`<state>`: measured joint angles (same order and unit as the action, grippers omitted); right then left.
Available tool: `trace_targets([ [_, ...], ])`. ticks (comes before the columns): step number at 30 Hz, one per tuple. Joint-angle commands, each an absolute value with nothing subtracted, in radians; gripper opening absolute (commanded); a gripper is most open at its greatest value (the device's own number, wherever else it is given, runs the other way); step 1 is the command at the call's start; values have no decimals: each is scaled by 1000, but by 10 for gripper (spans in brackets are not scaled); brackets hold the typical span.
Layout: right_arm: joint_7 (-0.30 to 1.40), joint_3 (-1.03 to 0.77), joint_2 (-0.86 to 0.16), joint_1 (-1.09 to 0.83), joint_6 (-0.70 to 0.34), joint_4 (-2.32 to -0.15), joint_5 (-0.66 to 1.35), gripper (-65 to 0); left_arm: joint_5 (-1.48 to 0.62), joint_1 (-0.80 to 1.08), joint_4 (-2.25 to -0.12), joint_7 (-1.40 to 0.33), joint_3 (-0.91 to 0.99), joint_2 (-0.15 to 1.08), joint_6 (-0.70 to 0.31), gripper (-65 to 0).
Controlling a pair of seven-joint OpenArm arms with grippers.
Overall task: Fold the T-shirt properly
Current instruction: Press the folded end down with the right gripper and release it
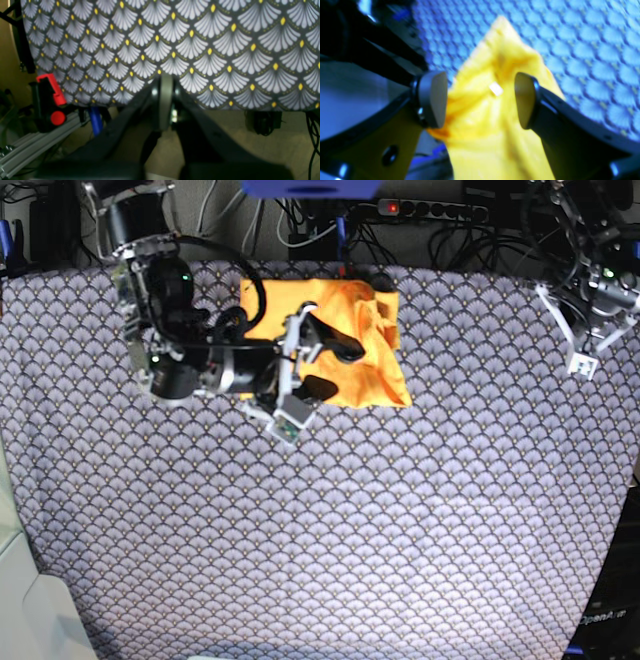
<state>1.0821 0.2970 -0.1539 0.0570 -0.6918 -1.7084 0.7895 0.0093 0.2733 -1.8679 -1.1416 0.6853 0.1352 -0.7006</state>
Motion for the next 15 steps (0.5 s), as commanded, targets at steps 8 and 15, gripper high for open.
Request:
trace_targets([
  [8, 1053, 222, -199, -4, -698, -1728, 808, -299, 7, 260, -1879, -1133, 688, 148, -698, -650],
  [15, 980, 219, -173, -74, -698, -1719, 806, -521, 7, 260, -1883, -1133, 688, 151, -698, -650],
])
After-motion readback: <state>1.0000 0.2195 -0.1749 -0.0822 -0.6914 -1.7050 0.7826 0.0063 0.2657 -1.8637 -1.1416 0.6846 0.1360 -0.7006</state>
